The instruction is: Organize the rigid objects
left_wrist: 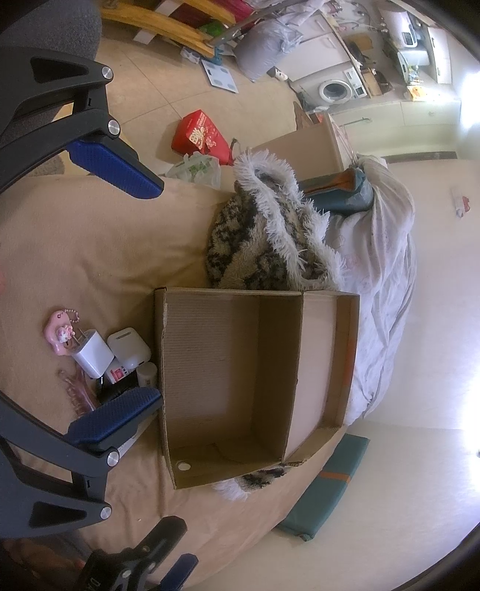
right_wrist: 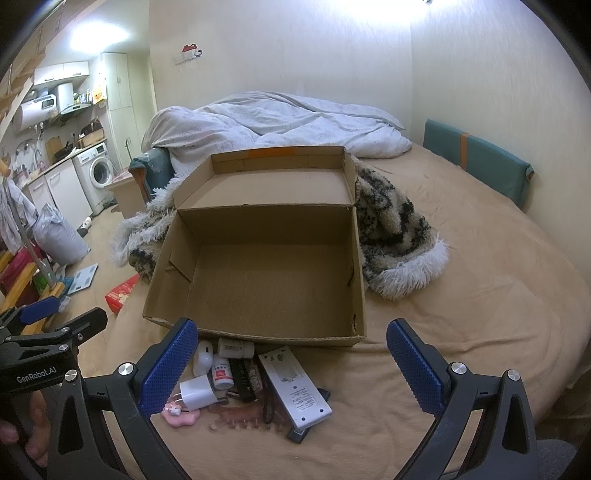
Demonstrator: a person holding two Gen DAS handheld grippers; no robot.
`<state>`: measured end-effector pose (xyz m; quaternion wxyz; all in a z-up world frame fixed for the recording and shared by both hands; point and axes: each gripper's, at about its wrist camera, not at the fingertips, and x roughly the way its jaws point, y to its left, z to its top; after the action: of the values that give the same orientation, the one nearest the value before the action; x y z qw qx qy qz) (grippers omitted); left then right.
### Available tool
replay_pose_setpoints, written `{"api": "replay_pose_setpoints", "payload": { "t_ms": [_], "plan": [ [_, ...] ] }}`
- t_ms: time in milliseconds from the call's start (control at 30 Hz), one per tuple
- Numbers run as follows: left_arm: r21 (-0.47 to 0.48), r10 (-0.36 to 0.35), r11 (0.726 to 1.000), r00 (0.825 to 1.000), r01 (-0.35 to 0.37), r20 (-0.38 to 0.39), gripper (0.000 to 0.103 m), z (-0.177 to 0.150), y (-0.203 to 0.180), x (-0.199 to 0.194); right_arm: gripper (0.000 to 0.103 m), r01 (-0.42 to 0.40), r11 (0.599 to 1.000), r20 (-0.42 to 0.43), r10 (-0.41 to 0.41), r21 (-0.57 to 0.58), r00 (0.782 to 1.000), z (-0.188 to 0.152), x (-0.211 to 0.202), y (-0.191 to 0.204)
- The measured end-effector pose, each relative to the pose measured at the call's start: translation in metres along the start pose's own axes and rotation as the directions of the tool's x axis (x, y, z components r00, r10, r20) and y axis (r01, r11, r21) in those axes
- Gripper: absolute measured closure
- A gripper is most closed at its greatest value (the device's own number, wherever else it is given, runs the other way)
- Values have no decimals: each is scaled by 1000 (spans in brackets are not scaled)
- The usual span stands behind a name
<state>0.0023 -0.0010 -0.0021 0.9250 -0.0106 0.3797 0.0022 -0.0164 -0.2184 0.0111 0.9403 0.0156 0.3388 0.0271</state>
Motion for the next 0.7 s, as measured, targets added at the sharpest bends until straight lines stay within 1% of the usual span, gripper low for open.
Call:
{"api": "replay_pose_setpoints", "payload": {
  "t_ms": [200, 467, 600, 633, 700],
  "plan": [
    [-4, -1, 1000, 1000, 1, 0, 1, 0, 1, 0, 0, -3, 1000, -9, 3, -6, 1000, 1, 1, 2],
    [-3, -4, 1000, 1000, 4, -10, 1, -1, 0, 1, 0, -2, 1000, -1, 2, -1, 1000, 2, -1, 2],
    [-17, -15, 1000, 999, 14, -29, 1, 1, 4, 1, 0, -7, 1000, 28, 6, 29, 1000, 5, -7, -2],
    [-22, -24, 999, 999, 23, -25, 1, 2, 5, -1, 0, -12, 999, 27, 11, 45, 1000, 6, -7, -5],
    [-17, -20, 1000, 999, 19, -31, 1, 7, 6, -1, 0, -21, 997, 12, 20, 71, 1000, 8, -5, -11]
  ]
}}
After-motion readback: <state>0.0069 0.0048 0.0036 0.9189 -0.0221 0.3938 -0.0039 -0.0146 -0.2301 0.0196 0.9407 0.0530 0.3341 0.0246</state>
